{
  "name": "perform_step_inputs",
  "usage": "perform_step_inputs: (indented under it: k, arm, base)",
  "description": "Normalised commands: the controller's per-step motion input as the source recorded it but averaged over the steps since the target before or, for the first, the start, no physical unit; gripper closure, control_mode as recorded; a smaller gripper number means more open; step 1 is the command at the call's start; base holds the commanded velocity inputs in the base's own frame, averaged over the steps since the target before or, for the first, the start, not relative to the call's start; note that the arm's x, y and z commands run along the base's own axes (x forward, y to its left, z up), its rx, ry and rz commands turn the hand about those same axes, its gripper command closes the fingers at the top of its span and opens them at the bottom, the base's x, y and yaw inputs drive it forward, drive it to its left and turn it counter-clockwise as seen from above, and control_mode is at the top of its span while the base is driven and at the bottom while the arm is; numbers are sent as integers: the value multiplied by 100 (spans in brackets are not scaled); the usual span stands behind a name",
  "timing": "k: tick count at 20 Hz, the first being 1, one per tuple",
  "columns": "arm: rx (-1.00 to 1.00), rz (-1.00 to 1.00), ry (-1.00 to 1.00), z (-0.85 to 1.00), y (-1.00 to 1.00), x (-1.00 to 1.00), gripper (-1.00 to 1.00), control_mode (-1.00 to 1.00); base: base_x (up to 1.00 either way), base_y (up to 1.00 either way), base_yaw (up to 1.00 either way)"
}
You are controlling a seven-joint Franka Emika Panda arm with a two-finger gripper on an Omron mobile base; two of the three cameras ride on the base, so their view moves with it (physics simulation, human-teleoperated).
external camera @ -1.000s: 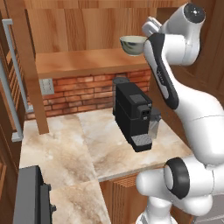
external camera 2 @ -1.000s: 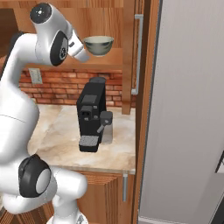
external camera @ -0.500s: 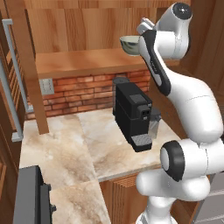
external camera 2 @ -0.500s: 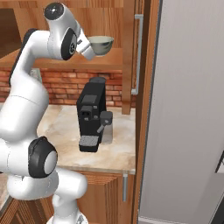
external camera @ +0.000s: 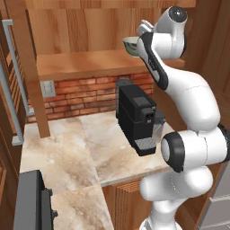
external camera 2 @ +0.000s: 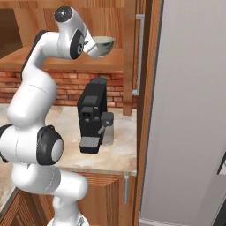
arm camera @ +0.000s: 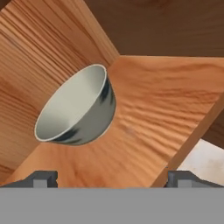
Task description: Take the smaller bowl and place it next to the appetizer plate on the dining counter , and place the larger bowl next to the plate with cooked food.
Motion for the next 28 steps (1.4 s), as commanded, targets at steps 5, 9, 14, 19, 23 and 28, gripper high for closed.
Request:
perform_step_inputs:
  k: [5,9,14,19,23,28]
  arm:
    - [0,-3,0,0,-2,38,-100,-100]
    - [0,-3,1,-6,-3,34,-100,-100]
    - [0,-3,6,-15,-3,37,-100,-100]
    - [0,-4,6,-7,0,41,-100,-100]
    - [0,-5,3,-1,0,40,-100,-100]
    - [0,-5,1,0,0,29,-100,-100]
  base:
    - [0,0,0]
    - [0,0,0]
    - [0,0,0]
    - [0,0,0]
    - [0,0,0]
    - [0,0,0]
